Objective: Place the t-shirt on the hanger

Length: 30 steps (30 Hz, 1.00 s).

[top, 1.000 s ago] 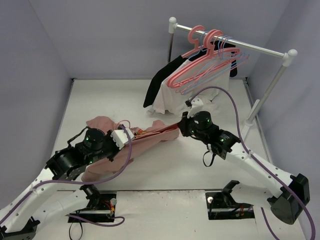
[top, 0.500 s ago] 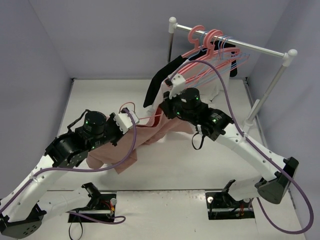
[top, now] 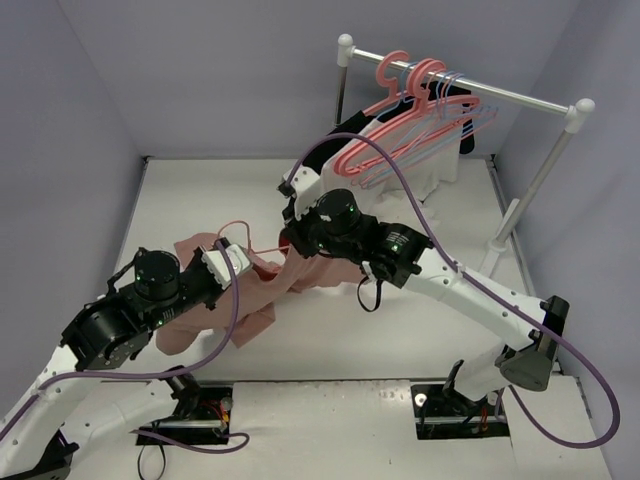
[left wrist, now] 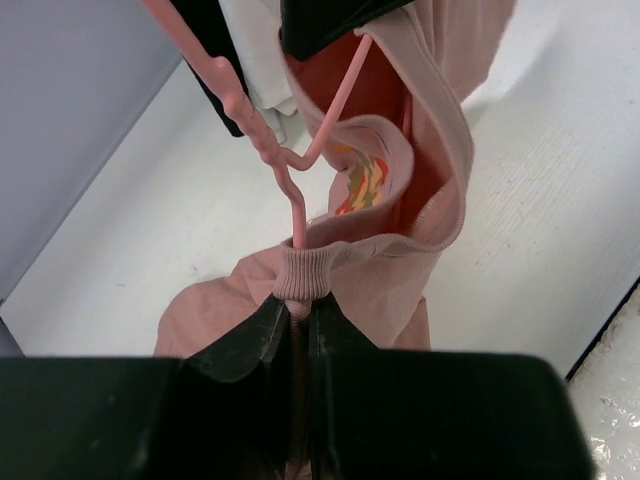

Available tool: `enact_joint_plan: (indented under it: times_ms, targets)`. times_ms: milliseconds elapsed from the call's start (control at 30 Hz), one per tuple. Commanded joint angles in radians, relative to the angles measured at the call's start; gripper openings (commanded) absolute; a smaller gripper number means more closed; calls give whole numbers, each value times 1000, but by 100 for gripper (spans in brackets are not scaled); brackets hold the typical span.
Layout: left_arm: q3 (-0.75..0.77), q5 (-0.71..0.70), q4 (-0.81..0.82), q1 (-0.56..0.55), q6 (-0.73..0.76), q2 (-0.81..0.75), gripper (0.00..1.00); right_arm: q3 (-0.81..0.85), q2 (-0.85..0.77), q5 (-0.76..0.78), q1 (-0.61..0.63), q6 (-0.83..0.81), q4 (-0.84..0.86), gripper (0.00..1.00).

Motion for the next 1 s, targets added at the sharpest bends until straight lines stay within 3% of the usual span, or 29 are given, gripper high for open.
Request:
enact_joint_plan:
  times_ms: [0, 367, 500, 567, 633, 800, 967]
  targets:
    - [-79, 16, 223, -5, -50, 23, 0, -29, -53, 26, 6, 8, 44, 6]
    - [-112, 29, 368, 0, -107, 83, 0, -49, -83, 23, 52, 22, 42, 2]
    - [-133, 20, 365, 1, -91, 54, 0, -120, -175, 121, 16, -65, 42, 14]
    - [-158, 41, 376, 1, -93, 27, 0, -192, -246, 77, -56, -172, 39, 32]
    - [-185, 67, 384, 1, -100, 5, 0, -258, -321, -15, -157, -257, 36, 39]
    - [-203, 101, 373, 1, -97, -15, 0, -382, -416, -260, -299, -459, 34, 48]
    - [-178, 140, 349, 2, -88, -13, 0, -404, -345, -400, -329, -626, 6, 52]
